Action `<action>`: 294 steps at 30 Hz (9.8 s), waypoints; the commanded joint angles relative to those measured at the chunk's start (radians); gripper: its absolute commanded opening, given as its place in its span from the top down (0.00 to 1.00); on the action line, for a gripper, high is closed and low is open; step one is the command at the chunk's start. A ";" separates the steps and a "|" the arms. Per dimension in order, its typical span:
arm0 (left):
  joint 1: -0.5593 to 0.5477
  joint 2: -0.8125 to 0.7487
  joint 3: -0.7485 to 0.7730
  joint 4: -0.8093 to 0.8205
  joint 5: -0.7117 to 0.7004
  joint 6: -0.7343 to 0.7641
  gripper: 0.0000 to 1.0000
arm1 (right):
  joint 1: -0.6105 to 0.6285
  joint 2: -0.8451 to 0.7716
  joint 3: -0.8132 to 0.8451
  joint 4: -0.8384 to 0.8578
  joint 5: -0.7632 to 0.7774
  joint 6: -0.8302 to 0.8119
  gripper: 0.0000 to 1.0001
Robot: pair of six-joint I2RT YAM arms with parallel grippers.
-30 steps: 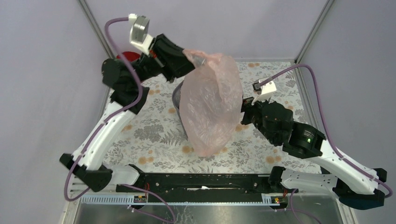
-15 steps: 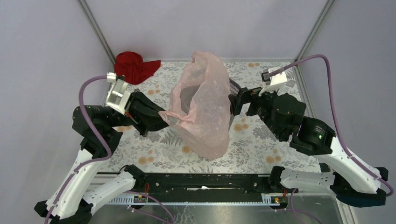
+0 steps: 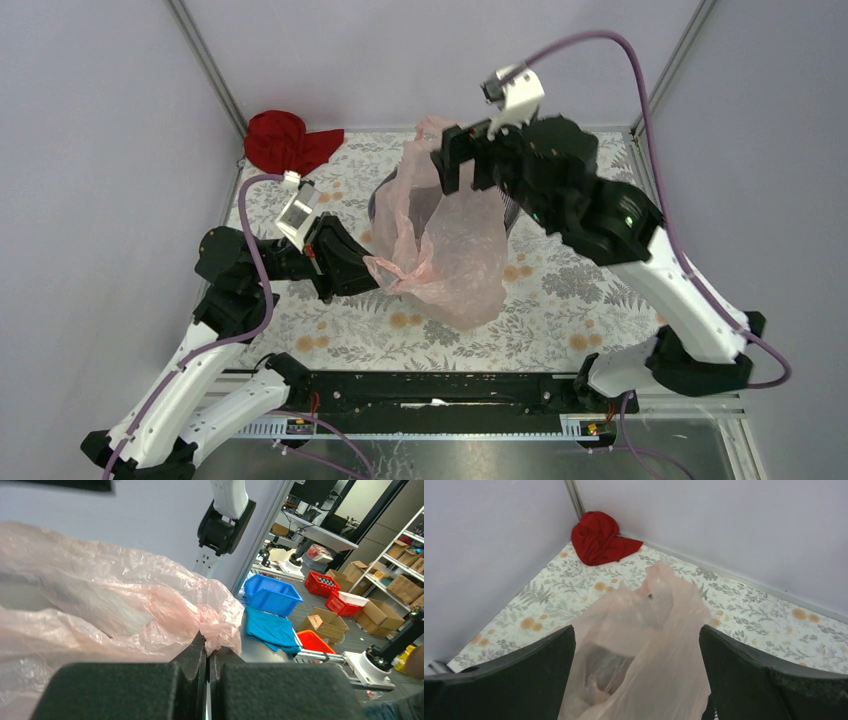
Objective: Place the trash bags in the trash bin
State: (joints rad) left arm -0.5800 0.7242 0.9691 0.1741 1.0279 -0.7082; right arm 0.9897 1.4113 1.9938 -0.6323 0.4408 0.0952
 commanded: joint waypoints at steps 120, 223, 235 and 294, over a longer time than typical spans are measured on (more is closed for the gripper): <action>0.002 0.639 0.895 -0.043 -0.560 0.277 1.00 | -0.342 -0.404 -0.761 0.900 -0.059 0.173 1.00; 0.059 0.007 0.146 -0.586 -0.730 0.388 0.01 | -0.342 -0.629 -1.051 0.950 -0.049 0.195 1.00; 0.056 0.234 0.101 -0.300 -0.575 0.284 0.47 | -0.342 -0.647 -1.044 0.900 -0.102 0.226 1.00; -0.086 0.659 0.651 -0.372 -0.998 0.348 0.26 | -0.342 -0.483 -0.975 0.893 -0.424 0.265 1.00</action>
State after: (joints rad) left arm -0.6659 1.4048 1.5452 -0.2333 0.0402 -0.3569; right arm 0.6476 0.9108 0.9642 0.2077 0.0055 0.3355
